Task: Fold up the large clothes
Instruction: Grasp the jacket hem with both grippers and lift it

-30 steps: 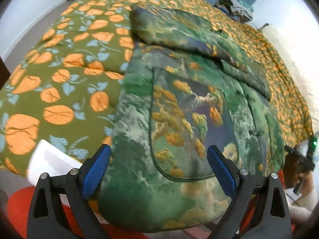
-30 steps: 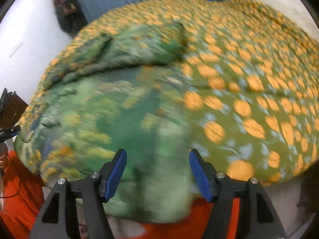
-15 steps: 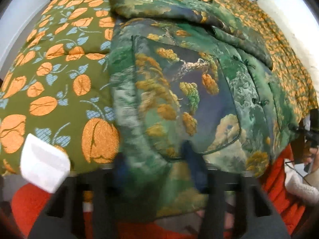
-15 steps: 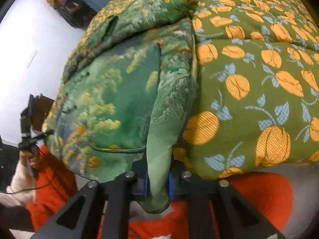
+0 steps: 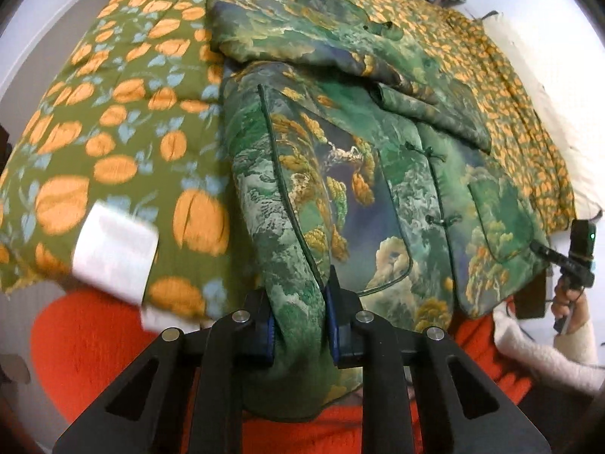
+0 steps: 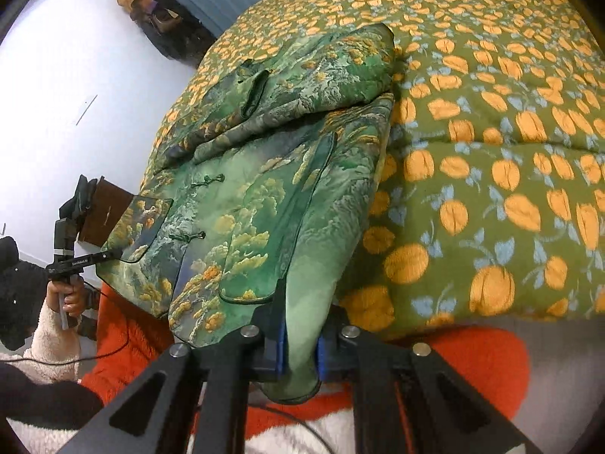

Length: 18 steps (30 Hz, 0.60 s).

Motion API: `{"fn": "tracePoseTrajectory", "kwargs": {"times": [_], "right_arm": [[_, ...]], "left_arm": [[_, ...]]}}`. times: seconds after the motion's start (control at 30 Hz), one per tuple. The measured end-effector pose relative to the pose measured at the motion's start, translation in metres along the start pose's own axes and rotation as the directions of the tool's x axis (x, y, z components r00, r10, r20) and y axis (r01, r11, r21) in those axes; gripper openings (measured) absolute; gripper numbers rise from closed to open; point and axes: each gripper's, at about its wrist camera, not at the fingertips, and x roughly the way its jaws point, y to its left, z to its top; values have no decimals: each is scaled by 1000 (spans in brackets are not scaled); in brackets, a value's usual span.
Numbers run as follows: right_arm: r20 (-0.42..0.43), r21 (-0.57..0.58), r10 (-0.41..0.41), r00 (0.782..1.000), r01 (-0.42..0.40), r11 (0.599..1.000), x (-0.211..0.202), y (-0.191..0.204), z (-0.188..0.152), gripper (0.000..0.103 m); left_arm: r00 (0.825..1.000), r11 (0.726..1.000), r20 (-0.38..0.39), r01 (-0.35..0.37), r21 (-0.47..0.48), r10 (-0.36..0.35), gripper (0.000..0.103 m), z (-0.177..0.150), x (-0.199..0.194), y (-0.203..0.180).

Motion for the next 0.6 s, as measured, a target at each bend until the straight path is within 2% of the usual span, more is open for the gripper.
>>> {"fn": "tracePoseTrajectory", "kwargs": {"times": [0.2,0.33,0.43,0.5,0.6], "right_arm": [[-91,31,39,995,-36,999,-2,4,-29,12],[-106,126,134,985,-121,985,-15,2,-38,11],[-44,161,196,980,-187,969,-31,-1,-18,11],[24,154,237,971,-238,959,-38,-4,10,11],[116,91,236,965,-247,965,-37,-1,64,11]], "left_arm": [[997,998,-63,29,-56,-32,19,-44,-15,15],[991,989,-83,98,-113,-107,19,-54,-42,21],[985,975,-24,167,-148,-172,18,-34,-66,24],[981,971,24,196,-138,-194,18,-16,-79,26],[974,973,104,210,-94,-201,18,33,-92,22]]}}
